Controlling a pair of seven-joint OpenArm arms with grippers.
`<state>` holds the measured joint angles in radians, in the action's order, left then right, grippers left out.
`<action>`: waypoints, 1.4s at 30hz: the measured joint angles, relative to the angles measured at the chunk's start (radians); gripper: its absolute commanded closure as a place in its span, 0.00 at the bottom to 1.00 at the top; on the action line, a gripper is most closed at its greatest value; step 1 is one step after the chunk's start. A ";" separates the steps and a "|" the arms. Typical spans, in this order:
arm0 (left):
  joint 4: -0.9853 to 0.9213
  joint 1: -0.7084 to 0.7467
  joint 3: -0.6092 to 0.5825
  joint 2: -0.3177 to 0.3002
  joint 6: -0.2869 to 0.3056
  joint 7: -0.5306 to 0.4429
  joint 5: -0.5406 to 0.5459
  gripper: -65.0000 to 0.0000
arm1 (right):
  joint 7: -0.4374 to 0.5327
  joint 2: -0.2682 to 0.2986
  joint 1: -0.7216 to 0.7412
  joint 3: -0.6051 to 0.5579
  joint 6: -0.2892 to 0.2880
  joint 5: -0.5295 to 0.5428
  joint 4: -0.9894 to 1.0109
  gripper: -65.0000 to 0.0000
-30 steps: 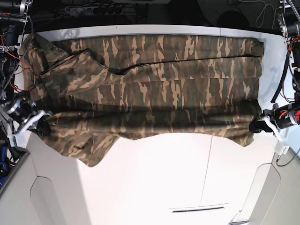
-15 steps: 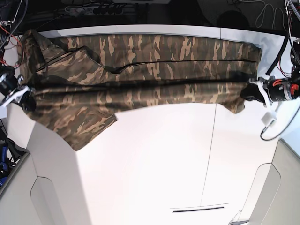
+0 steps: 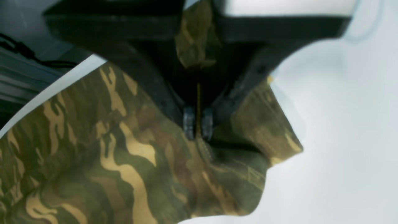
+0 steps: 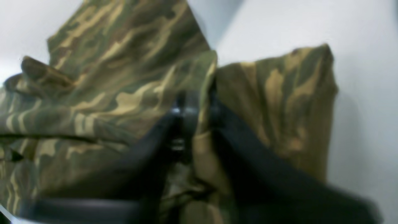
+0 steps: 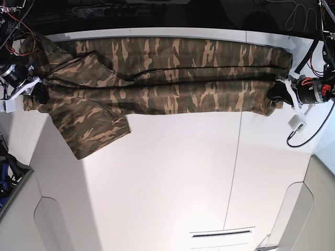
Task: Fold the T-shirt properly
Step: 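Lift the hem with both grippers and fold it over onto the collar edge, then lay the folded strip down and regrasp its two ends with both grippers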
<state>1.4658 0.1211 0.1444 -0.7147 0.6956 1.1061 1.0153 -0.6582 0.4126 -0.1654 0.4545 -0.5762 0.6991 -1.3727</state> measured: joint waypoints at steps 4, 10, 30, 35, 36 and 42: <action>0.000 0.000 0.000 0.000 0.000 0.000 0.000 1.00 | 0.045 0.000 -0.001 0.017 0.000 0.005 0.000 0.59; 0.000 0.000 0.000 0.000 0.000 -0.004 -0.001 1.00 | 0.063 -0.040 0.102 0.131 0.002 0.035 0.000 0.59; 0.000 0.000 0.001 0.015 0.000 -0.014 -0.002 1.00 | 0.260 -0.116 0.358 -0.249 0.109 -0.286 0.324 0.59; 0.000 0.000 0.001 0.014 0.000 -0.015 -0.001 1.00 | 0.264 -0.158 0.360 -0.265 0.079 -0.288 0.324 0.60; 0.000 0.000 0.001 0.014 0.000 -0.014 -0.003 1.00 | 0.265 -0.166 0.359 -0.265 0.065 -0.288 0.322 0.65; 0.000 0.000 0.001 0.014 0.000 -0.015 -0.004 1.00 | 0.229 -0.182 0.353 -0.269 0.053 -0.301 0.284 1.00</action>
<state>1.4658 0.1215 0.1452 -0.7010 0.6956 1.0912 1.0111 -0.4290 0.2302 0.1875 0.1856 -0.5236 0.3985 -1.0889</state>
